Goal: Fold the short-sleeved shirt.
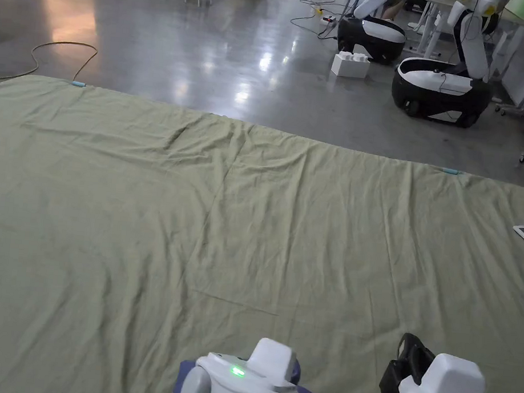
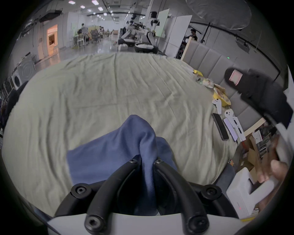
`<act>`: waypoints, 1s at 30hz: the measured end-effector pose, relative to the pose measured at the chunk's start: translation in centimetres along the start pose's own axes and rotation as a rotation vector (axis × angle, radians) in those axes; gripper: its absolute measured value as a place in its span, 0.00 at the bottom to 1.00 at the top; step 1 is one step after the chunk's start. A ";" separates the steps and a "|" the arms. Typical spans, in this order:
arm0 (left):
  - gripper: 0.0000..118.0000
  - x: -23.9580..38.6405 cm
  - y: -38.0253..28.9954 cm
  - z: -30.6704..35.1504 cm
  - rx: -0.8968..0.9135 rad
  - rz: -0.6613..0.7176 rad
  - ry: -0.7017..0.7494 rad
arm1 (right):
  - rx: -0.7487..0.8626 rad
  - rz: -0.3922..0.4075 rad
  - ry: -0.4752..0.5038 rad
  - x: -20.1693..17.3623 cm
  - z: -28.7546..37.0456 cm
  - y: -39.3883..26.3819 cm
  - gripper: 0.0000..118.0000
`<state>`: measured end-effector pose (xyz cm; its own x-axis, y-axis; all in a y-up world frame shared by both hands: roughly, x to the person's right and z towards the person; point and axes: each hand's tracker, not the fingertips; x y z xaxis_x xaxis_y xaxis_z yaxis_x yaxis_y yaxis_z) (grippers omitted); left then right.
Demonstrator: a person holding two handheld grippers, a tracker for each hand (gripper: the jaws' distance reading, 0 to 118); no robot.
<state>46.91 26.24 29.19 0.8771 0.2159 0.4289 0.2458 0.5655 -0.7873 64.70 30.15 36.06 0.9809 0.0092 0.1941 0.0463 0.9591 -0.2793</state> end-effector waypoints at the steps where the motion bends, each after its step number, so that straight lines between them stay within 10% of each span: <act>1: 0.10 0.3 -0.3 -0.9 -0.017 0.014 -0.015 | -0.002 -0.001 -0.002 0.1 0.0 0.0 0.00; 4: 0.12 -0.3 -1.0 -2.7 -0.031 0.099 -0.051 | -0.006 -0.006 -0.012 0.4 0.1 -0.2 0.00; 11: 0.60 -3.3 -1.5 -0.7 -0.008 0.252 -0.296 | -0.010 0.003 -0.013 0.8 0.4 -0.4 0.00; 16: 0.56 -6.0 -1.4 0.8 0.015 0.330 -0.265 | -0.018 -0.003 -0.011 0.7 0.4 -0.5 0.00; 18: 0.31 -6.2 -1.5 0.4 -0.006 0.338 -0.232 | -0.021 -0.004 -0.010 0.7 0.4 -0.6 0.00; 22: 0.13 -5.0 -2.0 -1.3 -0.058 0.340 -0.245 | -0.029 -0.003 -0.004 0.6 0.3 -0.9 0.00; 30: 0.10 -1.1 -4.2 -6.1 -0.171 0.283 -0.243 | -0.045 -0.002 -0.015 0.9 0.4 -1.3 0.00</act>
<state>47.42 18.77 29.36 0.8021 0.5374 0.2604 0.0913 0.3206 -0.9428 65.43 29.00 36.94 0.9778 0.0122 0.2091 0.0569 0.9453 -0.3211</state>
